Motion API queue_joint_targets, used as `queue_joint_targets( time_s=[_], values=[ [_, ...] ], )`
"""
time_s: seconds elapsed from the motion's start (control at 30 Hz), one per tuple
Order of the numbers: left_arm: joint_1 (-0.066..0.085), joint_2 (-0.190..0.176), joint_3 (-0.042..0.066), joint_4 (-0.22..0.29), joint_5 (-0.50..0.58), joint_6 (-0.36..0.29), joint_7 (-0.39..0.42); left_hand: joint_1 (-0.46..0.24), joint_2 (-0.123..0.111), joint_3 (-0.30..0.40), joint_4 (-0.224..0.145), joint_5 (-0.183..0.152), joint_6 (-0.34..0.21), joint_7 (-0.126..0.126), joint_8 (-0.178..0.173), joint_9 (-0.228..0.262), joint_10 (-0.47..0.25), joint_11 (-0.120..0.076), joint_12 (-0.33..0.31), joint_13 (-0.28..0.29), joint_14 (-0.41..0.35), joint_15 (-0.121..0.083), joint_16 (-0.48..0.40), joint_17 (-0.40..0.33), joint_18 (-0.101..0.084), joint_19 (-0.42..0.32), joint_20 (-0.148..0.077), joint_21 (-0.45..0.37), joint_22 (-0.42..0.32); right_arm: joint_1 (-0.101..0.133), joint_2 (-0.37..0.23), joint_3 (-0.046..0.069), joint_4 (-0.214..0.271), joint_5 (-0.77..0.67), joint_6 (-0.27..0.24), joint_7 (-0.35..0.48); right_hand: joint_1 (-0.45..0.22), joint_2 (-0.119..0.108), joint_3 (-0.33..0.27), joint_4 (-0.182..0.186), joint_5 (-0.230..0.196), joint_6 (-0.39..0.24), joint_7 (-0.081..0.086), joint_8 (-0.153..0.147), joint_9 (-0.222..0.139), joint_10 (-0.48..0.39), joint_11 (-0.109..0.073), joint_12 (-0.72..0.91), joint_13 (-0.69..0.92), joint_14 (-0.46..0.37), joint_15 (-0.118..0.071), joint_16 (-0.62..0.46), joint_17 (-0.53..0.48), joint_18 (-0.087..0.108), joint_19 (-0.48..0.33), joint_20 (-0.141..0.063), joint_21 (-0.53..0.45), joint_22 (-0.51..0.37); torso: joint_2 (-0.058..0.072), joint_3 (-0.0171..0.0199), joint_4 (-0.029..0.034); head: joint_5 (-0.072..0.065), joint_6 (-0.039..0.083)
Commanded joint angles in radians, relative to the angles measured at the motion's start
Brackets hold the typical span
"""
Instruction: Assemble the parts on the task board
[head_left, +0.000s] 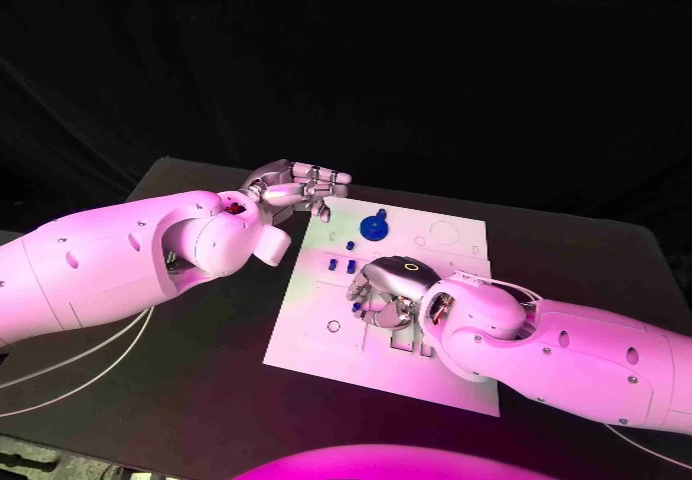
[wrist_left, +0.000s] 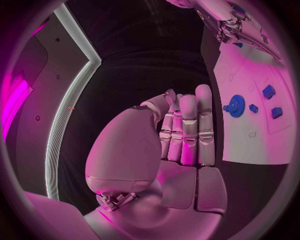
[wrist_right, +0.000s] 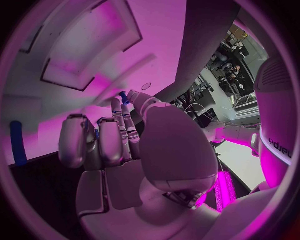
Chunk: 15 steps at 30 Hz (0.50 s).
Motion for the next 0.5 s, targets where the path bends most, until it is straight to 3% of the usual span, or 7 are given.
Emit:
queue_joint_targets(
  time_s=[0.03,0.17,0.3,0.4,0.5],
  values=[
    [0.001,0.002,0.001,0.002,0.0,0.015,-0.005,0.001,0.01,-0.004,-0.004,-0.001,-0.001,0.003,-0.002,-0.001,-0.008,-0.001,0.007,0.002,-0.008,-0.002,-0.003,-0.002,0.013,0.005,0.0,-0.006,-0.001,-0.003,-0.003,-0.002,-0.005,-0.009,-0.007,-0.006,-0.011,0.001,-0.012,-0.004,-0.008,-0.014,0.0,-0.001,-0.006,-0.019,0.004,0.01,0.001,0.016,0.007,-0.013,-0.017,0.02,-0.015,0.003,-0.03,0.12,-0.001,-0.0004,0.0007,0.0,0.001],
    [0.001,0.002,0.001,0.001,0.0,0.017,-0.009,0.001,0.01,-0.004,-0.004,-0.001,-0.001,0.003,-0.002,-0.001,-0.008,-0.001,0.007,0.002,-0.008,-0.002,-0.003,-0.002,0.013,0.005,0.0,-0.006,-0.001,-0.003,-0.016,-0.002,0.007,-0.01,-0.028,-0.007,-0.013,0.001,-0.02,-0.01,-0.006,-0.028,0.002,-0.002,-0.013,-0.032,0.006,0.015,-0.001,0.013,0.009,-0.024,-0.031,0.023,-0.023,0.007,-0.049,0.112,0.0,0.0006,0.0004,-0.001,0.005],
    [0.001,0.001,0.001,0.001,0.001,0.016,-0.012,0.0,0.01,-0.004,-0.003,-0.001,-0.002,0.003,-0.002,-0.001,-0.008,-0.001,0.007,0.002,-0.008,-0.002,-0.003,-0.002,0.013,0.005,0.0,-0.006,-0.002,-0.001,-0.05,0.0,0.049,-0.01,-0.034,-0.011,-0.015,0.004,-0.028,-0.015,-0.004,-0.032,0.004,0.002,-0.018,-0.039,0.007,0.026,-0.002,-0.003,0.009,-0.067,-0.086,0.032,-0.043,0.009,-0.095,0.092,0.0,0.001,0.0001,-0.004,0.007],
    [0.0,0.0,0.001,0.001,0.004,0.013,-0.015,-0.002,0.014,-0.005,-0.002,-0.001,-0.002,0.004,-0.002,-0.002,-0.01,0.0,0.008,0.002,-0.008,-0.001,-0.003,-0.002,0.013,0.005,0.0,-0.008,-0.003,0.014,-0.098,0.006,0.099,-0.002,-0.033,-0.017,-0.014,0.008,-0.033,-0.019,-0.002,-0.019,0.0,0.008,-0.017,-0.039,0.005,0.037,-0.002,-0.001,0.008,-0.068,-0.084,0.032,-0.04,0.008,-0.094,0.093,0.0,-0.0004,-0.0004,-0.01,0.008],
    [0.0,-0.003,0.001,0.001,0.005,0.012,-0.016,-0.002,0.014,-0.005,-0.002,-0.001,-0.002,0.004,-0.002,-0.002,-0.01,0.0,0.008,0.002,-0.008,-0.001,-0.003,-0.002,0.013,0.005,0.0,-0.008,-0.003,0.045,-0.154,0.011,0.138,0.023,-0.024,-0.02,-0.014,0.01,-0.035,-0.021,-0.001,-0.013,-0.004,0.009,-0.018,-0.033,0.002,0.046,-0.001,0.001,0.006,-0.066,-0.082,0.029,-0.033,0.007,-0.081,0.098,0.0,-0.0004,-0.002,-0.019,0.011]
  ],
)
